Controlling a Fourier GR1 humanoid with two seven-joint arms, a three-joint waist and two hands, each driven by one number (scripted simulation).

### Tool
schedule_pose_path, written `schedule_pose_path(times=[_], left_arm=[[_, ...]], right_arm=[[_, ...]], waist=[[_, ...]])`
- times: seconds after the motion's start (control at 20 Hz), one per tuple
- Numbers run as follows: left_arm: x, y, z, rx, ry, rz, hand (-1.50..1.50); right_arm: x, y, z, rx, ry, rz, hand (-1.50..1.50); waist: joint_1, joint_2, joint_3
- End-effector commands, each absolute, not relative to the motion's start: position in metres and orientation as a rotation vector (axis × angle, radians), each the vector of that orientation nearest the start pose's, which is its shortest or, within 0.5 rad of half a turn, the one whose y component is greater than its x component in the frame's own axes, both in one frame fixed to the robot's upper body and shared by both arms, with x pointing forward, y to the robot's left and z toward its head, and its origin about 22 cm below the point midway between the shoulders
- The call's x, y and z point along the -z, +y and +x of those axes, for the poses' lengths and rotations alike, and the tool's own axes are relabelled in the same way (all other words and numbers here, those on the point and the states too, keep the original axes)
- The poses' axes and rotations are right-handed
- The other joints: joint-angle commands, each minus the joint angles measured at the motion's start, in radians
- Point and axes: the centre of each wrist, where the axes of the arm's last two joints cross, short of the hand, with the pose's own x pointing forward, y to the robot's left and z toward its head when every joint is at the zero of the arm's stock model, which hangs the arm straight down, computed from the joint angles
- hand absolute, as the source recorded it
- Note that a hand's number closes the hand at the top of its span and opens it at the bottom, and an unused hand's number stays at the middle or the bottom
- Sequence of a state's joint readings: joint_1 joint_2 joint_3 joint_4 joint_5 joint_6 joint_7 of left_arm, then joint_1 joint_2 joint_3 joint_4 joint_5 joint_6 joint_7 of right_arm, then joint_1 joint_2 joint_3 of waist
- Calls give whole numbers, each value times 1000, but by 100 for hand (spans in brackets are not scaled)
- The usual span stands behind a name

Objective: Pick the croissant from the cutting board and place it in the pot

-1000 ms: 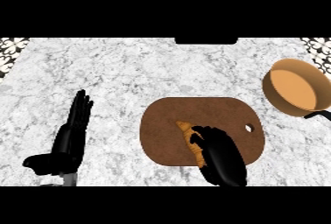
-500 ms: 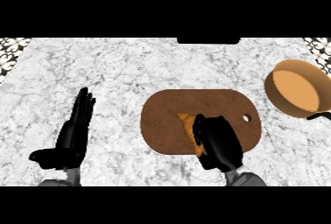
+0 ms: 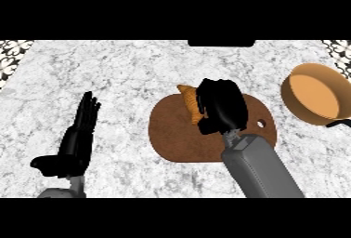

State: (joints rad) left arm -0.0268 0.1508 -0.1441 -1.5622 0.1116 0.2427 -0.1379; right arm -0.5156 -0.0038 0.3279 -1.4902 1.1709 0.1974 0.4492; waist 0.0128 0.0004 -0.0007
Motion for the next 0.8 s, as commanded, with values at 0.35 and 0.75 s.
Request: schedule_pose_path(times=[0.35, 0.75], left_arm=[[-6, 228, 243, -43, -1697, 110, 0], [-4, 234, 251, -26, -1709, 103, 0]], right_arm=[[-182, -82, 275, -886, -1565, -1274, 150], [-201, -132, 314, -731, -1438, -1402, 150]], waist=[[-17, -4, 0], [-11, 0, 0]])
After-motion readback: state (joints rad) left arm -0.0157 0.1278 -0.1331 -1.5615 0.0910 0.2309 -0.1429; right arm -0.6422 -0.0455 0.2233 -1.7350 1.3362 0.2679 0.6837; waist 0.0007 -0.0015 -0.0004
